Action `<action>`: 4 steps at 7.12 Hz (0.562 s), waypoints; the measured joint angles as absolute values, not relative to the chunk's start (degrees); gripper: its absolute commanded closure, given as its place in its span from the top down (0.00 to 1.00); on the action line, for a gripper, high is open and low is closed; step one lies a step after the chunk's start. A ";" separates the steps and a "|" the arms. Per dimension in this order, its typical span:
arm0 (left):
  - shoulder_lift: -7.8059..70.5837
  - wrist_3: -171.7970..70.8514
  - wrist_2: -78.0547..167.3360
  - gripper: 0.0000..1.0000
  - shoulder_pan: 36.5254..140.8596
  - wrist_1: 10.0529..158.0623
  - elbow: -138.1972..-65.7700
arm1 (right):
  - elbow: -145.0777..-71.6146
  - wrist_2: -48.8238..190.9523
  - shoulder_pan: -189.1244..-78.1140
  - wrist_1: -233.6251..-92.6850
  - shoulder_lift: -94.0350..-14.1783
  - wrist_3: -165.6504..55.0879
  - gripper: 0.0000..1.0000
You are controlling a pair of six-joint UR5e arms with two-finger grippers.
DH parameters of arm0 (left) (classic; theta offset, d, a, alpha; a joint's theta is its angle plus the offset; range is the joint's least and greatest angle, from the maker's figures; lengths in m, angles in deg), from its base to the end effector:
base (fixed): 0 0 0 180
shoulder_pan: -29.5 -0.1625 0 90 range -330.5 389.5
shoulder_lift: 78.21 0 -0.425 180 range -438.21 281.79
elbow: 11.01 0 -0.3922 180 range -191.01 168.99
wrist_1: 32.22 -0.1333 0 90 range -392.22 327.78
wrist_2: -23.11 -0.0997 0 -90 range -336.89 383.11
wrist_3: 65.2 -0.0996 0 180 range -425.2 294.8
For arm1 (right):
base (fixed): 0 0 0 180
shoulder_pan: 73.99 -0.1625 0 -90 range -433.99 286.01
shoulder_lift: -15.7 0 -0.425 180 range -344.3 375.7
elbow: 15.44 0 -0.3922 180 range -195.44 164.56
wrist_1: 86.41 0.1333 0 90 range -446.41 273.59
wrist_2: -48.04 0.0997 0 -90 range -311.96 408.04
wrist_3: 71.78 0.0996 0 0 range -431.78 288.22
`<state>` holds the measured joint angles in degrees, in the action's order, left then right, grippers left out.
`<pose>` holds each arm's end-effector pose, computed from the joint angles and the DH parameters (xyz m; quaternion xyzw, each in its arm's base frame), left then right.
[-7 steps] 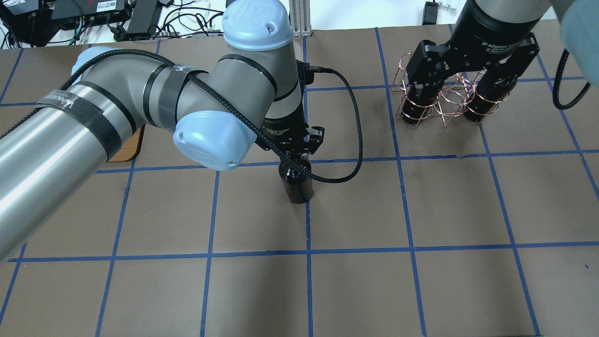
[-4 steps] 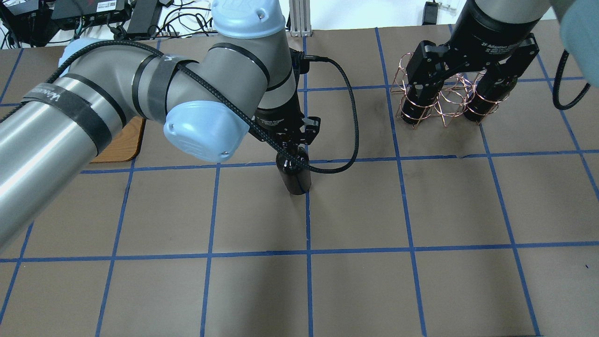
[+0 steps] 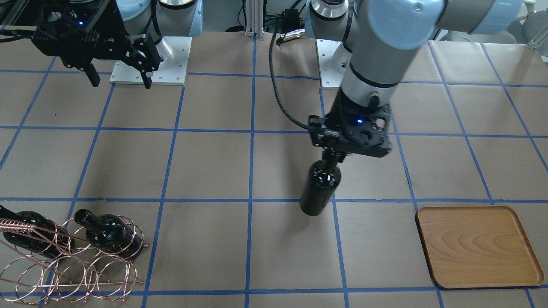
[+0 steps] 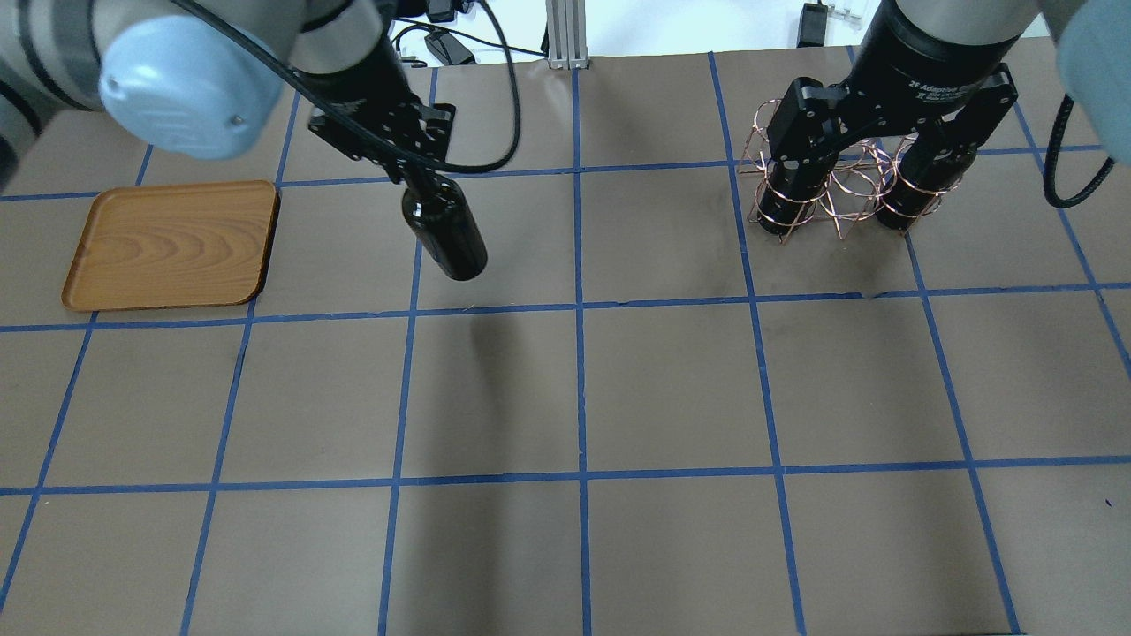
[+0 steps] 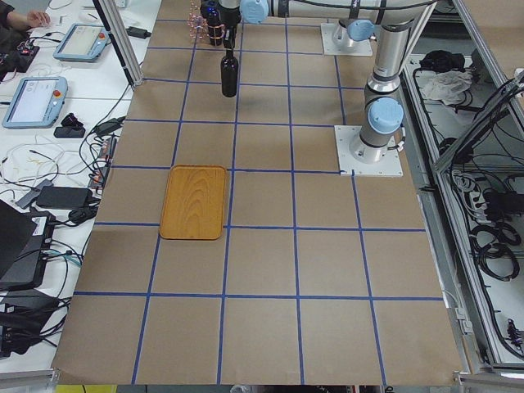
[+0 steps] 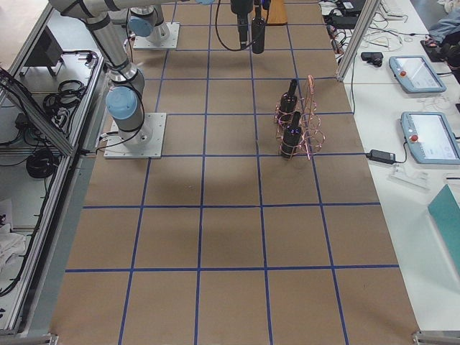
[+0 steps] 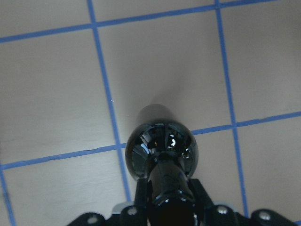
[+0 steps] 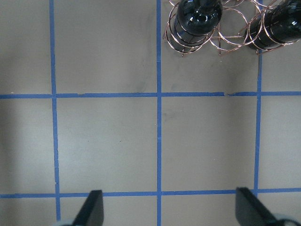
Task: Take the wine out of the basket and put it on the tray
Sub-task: 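Lift the bottle with the left gripper and carry it over the wooden tray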
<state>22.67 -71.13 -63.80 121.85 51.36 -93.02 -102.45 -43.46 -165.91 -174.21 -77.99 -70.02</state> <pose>-0.1622 -0.5714 0.4670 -0.0730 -0.9965 0.0316 0.0260 0.1463 -0.4647 0.5408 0.0009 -0.9992 0.0395 0.0118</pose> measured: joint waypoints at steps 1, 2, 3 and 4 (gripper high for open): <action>23.13 -76.86 -63.80 0.00 115.77 54.12 -91.04 | -102.45 -43.46 -165.91 -174.21 -77.99 -70.03 1.00; 24.15 -81.95 -64.00 0.00 110.53 55.81 -89.01 | -102.45 -43.46 -165.91 -174.21 -77.99 -70.02 1.00; 25.70 -85.75 -64.37 0.00 106.06 56.56 -86.63 | -102.45 -43.46 -165.91 -174.21 -77.99 -70.02 1.00; 27.25 -88.37 -65.32 0.00 102.87 56.79 -84.63 | -102.45 -43.45 -165.92 -174.21 -77.99 -70.04 1.00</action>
<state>27.25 -88.37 -65.32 102.87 56.79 -84.63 -102.45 -43.45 -165.92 -174.21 -77.99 -70.04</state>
